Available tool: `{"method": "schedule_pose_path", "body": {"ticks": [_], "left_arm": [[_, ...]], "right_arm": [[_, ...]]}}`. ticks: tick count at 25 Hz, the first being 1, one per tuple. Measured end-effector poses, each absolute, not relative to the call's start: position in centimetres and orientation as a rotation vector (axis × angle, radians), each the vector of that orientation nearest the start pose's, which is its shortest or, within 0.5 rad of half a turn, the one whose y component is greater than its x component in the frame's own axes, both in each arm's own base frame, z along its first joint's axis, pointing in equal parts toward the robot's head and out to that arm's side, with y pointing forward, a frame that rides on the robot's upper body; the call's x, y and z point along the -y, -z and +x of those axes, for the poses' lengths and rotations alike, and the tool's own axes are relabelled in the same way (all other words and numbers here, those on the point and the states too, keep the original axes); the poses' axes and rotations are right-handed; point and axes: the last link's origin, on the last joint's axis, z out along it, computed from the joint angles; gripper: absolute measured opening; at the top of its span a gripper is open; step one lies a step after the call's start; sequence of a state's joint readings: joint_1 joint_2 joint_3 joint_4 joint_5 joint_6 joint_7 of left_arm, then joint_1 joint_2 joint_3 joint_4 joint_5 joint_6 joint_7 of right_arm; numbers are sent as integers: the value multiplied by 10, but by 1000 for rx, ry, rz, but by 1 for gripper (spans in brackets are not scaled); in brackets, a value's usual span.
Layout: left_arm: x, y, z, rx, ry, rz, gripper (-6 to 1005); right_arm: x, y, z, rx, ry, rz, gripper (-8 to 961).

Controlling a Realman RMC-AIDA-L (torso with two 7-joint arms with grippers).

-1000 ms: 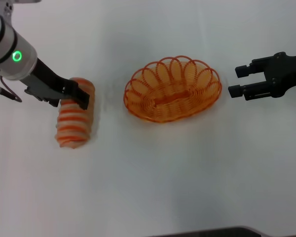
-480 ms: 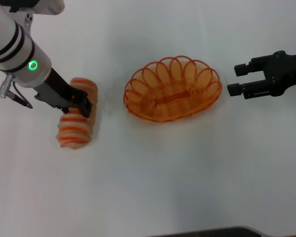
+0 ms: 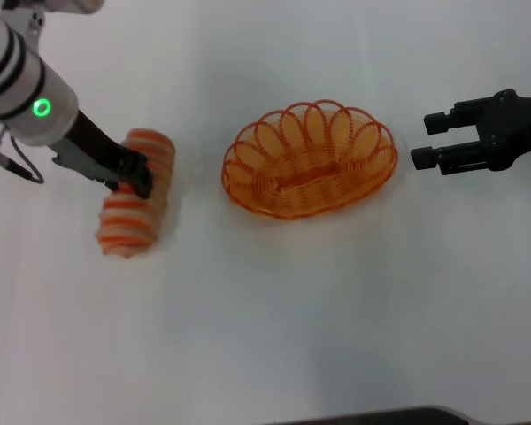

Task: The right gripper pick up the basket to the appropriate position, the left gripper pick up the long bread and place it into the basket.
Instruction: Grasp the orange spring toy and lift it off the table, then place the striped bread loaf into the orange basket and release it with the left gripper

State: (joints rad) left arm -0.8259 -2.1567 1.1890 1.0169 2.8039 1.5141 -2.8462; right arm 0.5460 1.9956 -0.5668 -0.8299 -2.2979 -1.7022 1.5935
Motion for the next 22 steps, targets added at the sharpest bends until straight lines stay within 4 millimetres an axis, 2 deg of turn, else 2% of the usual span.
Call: {"method": "schedule_pose_path", "body": {"ticks": [6, 10, 14, 17, 22], "left_arm": [[-395, -10, -179, 1255, -440, -2422, 367], [-403, -21, -153, 977, -425, -2554, 338], [-407, -10, -117, 732, -410, -2669, 306], [-405, 13, -88, 523, -457, -2764, 282], [-400, 49, -62, 283, -572, -2829, 236]], "right_arm": [[-329, -64, 290, -799, -391, -2746, 719], [-327, -68, 293, -810, -394, -2732, 718], [-324, -67, 296, -823, -387, -2736, 717], [-322, -65, 296, -836, -375, -2756, 717], [-320, -63, 296, -847, -378, -2766, 715]]}}
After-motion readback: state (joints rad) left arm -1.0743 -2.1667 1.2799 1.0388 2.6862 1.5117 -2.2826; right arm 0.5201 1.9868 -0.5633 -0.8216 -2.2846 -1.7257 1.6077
